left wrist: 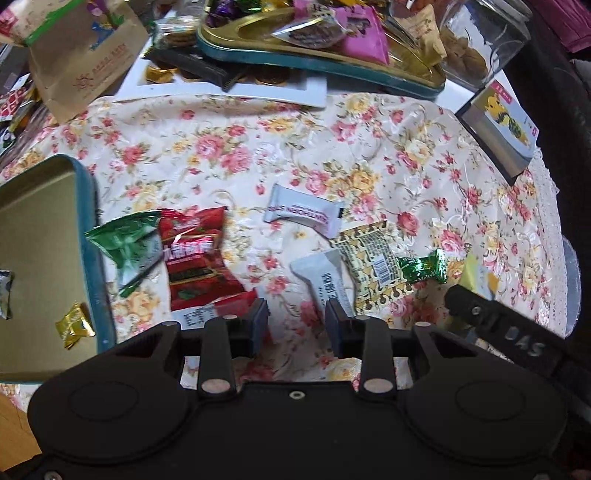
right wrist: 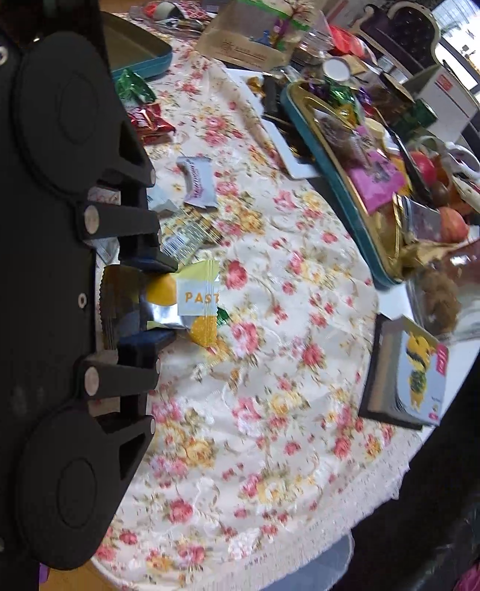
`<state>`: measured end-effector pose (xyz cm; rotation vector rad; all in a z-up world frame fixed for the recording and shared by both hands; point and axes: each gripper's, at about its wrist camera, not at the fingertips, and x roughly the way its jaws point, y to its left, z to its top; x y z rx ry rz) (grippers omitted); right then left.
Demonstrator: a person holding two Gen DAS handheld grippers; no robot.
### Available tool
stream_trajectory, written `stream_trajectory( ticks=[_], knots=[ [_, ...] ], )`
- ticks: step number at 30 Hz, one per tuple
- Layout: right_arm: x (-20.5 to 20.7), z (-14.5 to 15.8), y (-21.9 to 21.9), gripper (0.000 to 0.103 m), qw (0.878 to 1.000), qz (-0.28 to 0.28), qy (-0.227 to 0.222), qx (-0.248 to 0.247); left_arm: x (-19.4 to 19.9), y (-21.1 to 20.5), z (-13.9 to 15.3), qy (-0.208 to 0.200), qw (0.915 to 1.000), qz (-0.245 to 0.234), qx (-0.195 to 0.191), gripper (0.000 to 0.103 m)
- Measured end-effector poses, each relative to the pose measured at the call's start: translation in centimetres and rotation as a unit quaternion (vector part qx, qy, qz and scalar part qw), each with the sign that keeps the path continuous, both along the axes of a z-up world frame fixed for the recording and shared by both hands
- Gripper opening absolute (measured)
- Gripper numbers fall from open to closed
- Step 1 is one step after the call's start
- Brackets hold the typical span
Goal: Organize snacks
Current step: 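Grasp the yellow 'PAS' packet with the right tool while the left tool grasps the white sesame-crisp packet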
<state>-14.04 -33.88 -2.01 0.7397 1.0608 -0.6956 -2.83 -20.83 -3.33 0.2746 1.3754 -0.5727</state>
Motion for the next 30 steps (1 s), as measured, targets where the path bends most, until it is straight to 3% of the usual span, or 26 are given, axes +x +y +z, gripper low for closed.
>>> stream_trajectory(
  ticks=[8,17,26,30],
  knots=[
    [-1.1,1.8,-1.3,0.036,0.999,-0.031,-0.027,0.019,-0.9,-2.3,-1.4,0.003,1.0000,0.003,0.001,0.043],
    [-2.2,3.2,-1.9,0.035,0.998,-0.050,-0.042,-0.013,-1.4,-3.6,-3.3,-0.009,0.9993,0.005,0.035,0.043],
    [-2.1,3.5,-1.5,0.035,0.998,-0.039,-0.049,-0.007,-1.1,-4.2,-4.5,-0.008,0.9991,0.010,0.042,0.042],
    [-2.2,3.7,-1.6,0.035,0.998,-0.041,-0.052,-0.007,-1.4,-4.5,-4.6,-0.019,0.9989,0.008,0.041,0.029]
  ],
)
